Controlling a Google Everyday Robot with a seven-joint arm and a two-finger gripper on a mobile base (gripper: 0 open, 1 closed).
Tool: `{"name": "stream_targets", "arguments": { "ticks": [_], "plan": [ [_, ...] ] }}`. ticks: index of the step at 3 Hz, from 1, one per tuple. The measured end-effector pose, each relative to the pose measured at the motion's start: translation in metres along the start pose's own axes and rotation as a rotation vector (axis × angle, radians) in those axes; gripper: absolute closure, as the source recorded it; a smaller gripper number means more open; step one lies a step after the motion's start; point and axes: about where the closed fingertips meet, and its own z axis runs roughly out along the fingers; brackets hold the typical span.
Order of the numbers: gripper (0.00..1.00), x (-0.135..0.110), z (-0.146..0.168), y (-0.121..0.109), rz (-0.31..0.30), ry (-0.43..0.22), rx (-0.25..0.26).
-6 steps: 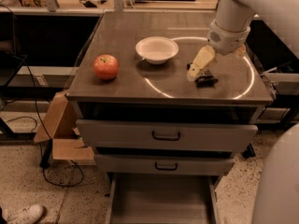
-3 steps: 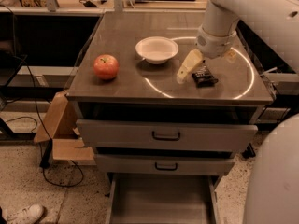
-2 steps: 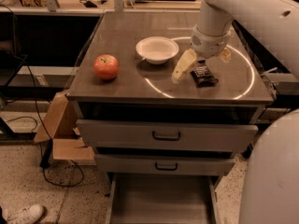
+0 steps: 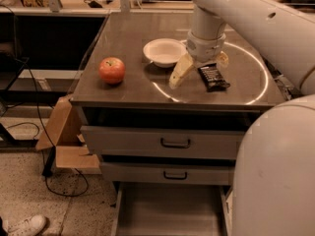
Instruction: Place rxbar chocolate into bottom drawer
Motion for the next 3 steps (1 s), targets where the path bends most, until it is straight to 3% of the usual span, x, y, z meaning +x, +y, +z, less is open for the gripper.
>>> {"name": "stream_targets", "arguments": {
  "ticks": [1, 2, 3],
  "plan": [
    [0.0, 0.0013, 0.012, -0.0234, 0.049, -0.006, -0.01],
    [0.03, 0.0012, 0.0121, -0.0236, 0.05, -0.006, -0.01],
    [0.26, 0.0012, 0.0121, -0.0236, 0.05, -0.006, -0.01]
  ]
}}
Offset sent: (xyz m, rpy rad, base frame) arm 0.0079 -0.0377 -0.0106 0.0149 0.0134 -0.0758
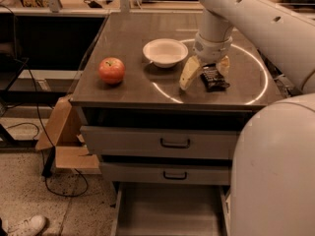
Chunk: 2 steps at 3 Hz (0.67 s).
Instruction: Place rxbar chocolate into bottom drawer
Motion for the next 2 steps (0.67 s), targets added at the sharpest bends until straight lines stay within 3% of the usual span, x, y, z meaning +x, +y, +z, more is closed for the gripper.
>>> {"name": "stream_targets", "arguments": {
  "ticks": [2],
  "plan": [
    [0.73, 0.0, 0.0, 0.0, 0.0, 0.0, 0.0]
  ]
}}
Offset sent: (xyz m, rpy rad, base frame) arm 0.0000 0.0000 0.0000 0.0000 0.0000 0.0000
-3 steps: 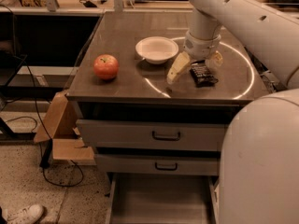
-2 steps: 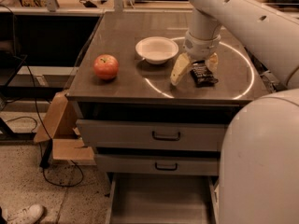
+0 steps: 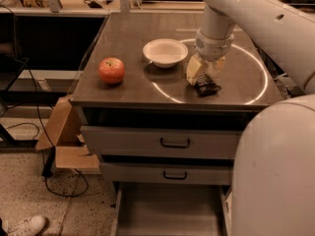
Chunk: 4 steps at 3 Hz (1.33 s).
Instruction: Place rxbar chocolate into bottom drawer
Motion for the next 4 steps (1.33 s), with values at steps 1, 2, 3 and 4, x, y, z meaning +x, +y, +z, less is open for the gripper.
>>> {"name": "stream_targets", "arguments": {
  "ticks": [1, 2, 3, 4],
  "plan": [
    [1.0, 0.0, 0.0, 0.0, 0.0, 0.0, 0.0],
    [1.0, 0.0, 0.0, 0.0, 0.0, 0.0, 0.0],
    [1.0, -0.001, -0.012, 0.0, 0.0, 0.0, 0.0],
    [1.0, -0.001, -0.012, 0.0, 0.0, 0.0, 0.0]
  ]
}}
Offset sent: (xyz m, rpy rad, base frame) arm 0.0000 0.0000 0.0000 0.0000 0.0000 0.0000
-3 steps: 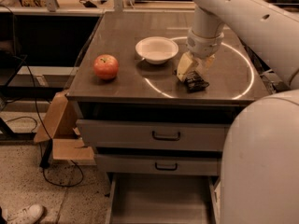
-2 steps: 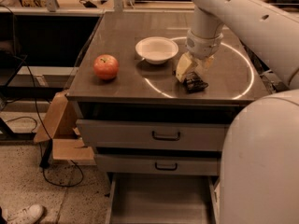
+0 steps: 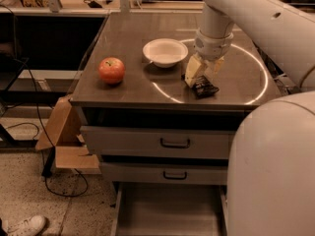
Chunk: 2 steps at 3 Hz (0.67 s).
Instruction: Place rxbar chocolate into bottom drawer
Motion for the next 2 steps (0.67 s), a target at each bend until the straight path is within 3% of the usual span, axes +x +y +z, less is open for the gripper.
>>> {"name": "stream_targets", "arguments": {
  "ticks": [2],
  "plan": [
    [1.0, 0.042, -0.025, -0.025, 0.052, -0.141, -0.042]
  ]
}}
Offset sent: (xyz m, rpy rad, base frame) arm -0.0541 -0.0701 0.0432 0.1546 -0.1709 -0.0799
